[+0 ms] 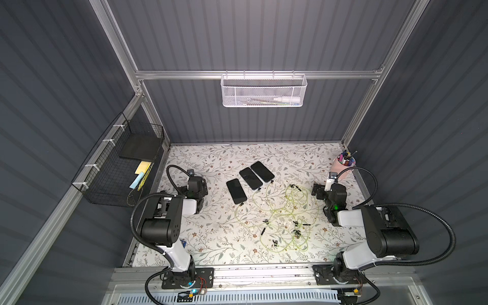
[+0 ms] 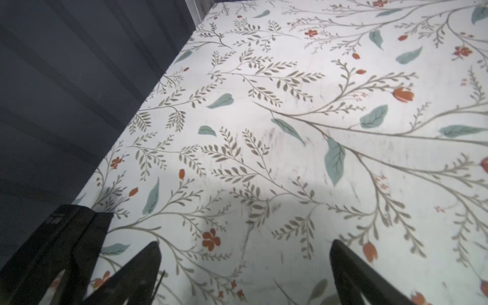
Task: Plug wired earphones into phones
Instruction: Reset both arms
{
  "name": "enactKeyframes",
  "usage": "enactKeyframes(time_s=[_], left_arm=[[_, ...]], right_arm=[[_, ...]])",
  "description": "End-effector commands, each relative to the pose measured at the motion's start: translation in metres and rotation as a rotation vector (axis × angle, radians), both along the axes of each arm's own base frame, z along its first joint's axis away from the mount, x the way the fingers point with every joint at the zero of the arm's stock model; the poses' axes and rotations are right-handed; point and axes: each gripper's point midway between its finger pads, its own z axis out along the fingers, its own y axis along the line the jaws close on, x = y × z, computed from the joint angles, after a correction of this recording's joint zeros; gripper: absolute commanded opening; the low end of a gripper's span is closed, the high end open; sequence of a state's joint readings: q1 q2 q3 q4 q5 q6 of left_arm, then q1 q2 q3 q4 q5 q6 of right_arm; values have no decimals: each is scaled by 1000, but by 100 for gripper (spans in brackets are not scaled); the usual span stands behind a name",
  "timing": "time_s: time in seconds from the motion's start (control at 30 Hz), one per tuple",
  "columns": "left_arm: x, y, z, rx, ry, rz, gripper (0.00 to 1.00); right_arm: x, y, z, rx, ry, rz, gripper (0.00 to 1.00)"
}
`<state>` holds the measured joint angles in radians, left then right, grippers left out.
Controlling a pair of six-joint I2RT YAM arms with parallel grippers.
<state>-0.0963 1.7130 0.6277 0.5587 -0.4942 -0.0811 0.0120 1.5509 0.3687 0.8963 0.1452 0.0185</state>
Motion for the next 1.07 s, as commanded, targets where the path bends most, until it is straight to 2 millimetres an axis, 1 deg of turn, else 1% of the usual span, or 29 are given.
enactKeyframes(time_s=[0.0,0.07,0.2,0.27,0.3,0.33,0.37,0.4,0.43,0.47,0.53,0.6,0.63,0.87,1.03], left_arm=[[2,-8,15,-16,-95,-48,100],[-3,-10,17,-24,-134,-56,100],[-3,-9,17,-23,-135,-57,100],[-8,-13,13,-32,-150,-81,100],[-9,-11,14,-21,-202,-75,100],[-9,-10,16,-14,-210,-73,100],[-12,-12,9,-34,-156,-69,100],[-10,-11,13,-17,-198,-71,100],[-9,-11,15,-13,-203,-71,100],[-11,-12,11,-29,-166,-69,100],[-8,-11,15,-15,-205,-72,100],[-10,-11,11,-22,-174,-66,100],[-9,-11,13,-17,-195,-70,100],[-10,-11,13,-19,-181,-65,100],[-10,-11,13,-19,-180,-66,100]], right_arm=[[5,0,12,9,-38,-2,99],[6,1,13,6,-52,4,99],[5,0,12,6,-47,2,99],[5,1,13,7,-45,2,99],[6,0,12,6,-45,2,99],[6,1,13,6,-47,3,99],[6,0,12,6,-45,2,99],[6,0,13,6,-47,2,99],[6,1,12,7,-45,3,99],[6,0,13,6,-46,2,99],[5,0,12,7,-45,2,99],[6,1,12,6,-44,3,99],[6,1,12,6,-45,2,99],[7,1,10,3,-28,1,99],[6,1,12,3,-41,1,99]])
